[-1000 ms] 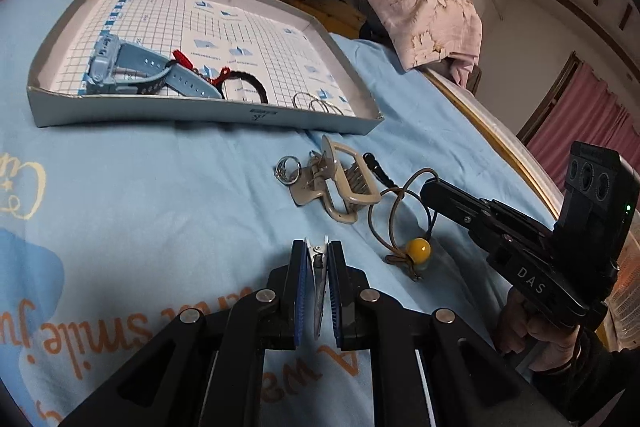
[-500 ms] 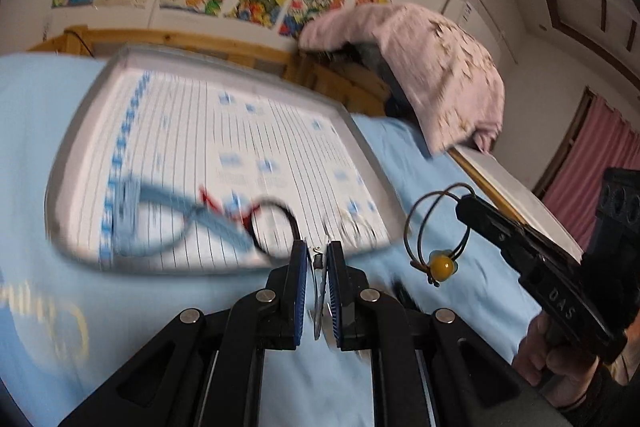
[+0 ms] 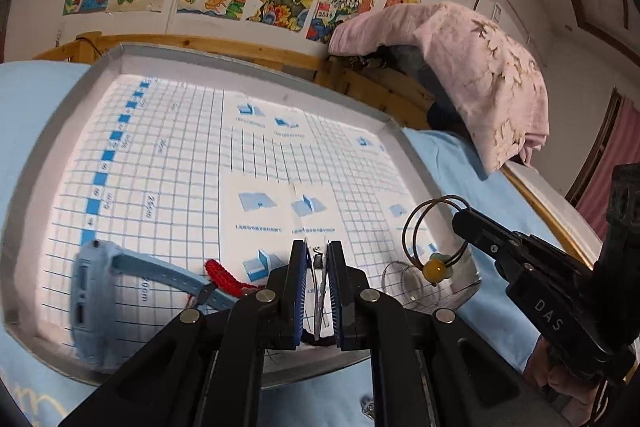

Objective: Organize jewelry
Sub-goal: 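Carry clips and cord into the tray with both tools and open both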

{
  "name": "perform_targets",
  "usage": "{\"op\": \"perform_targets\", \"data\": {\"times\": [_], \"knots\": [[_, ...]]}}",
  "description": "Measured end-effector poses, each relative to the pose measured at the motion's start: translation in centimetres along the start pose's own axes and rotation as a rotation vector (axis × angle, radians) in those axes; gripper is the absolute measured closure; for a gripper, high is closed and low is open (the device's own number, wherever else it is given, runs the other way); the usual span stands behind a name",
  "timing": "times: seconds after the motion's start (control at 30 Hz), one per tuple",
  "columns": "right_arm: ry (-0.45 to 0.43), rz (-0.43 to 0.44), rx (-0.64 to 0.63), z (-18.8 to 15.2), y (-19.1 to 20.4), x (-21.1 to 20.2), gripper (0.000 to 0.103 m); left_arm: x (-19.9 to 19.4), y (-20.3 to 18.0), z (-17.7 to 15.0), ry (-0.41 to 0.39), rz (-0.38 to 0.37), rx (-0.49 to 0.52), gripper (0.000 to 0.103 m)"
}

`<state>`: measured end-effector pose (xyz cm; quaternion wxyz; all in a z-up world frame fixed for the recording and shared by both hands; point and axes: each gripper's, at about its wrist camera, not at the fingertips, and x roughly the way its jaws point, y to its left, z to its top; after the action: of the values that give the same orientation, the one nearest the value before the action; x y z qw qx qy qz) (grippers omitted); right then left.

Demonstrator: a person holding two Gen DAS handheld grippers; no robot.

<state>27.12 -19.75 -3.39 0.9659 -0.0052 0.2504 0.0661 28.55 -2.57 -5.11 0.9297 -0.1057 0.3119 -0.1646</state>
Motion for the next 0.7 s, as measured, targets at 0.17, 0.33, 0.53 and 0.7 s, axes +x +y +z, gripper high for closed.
{"op": "perform_targets", "data": {"times": [0.17, 0.33, 0.53, 0.7], "knots": [[0.057, 0.012, 0.022, -1.5, -0.6, 1.6, 0.101, 1.2, 0.1, -0.6, 0.039, -0.005, -0.01, 0.093], [0.068, 0.024, 0.046, -2.1, -1.2, 2.1, 0.101, 1.3, 0.1, -0.8, 0.043, 0.008, -0.012, 0.093], [0.094, 0.014, 0.05, -2.2, -1.3, 2.1, 0.1, 1.1, 0.2, -0.7, 0.052, 0.047, -0.021, 0.093], [0.095, -0.003, 0.064, -2.2, -1.8, 0.9, 0.1, 0.0, -0.1, -0.8, 0.047, 0.086, -0.026, 0.088]]}}
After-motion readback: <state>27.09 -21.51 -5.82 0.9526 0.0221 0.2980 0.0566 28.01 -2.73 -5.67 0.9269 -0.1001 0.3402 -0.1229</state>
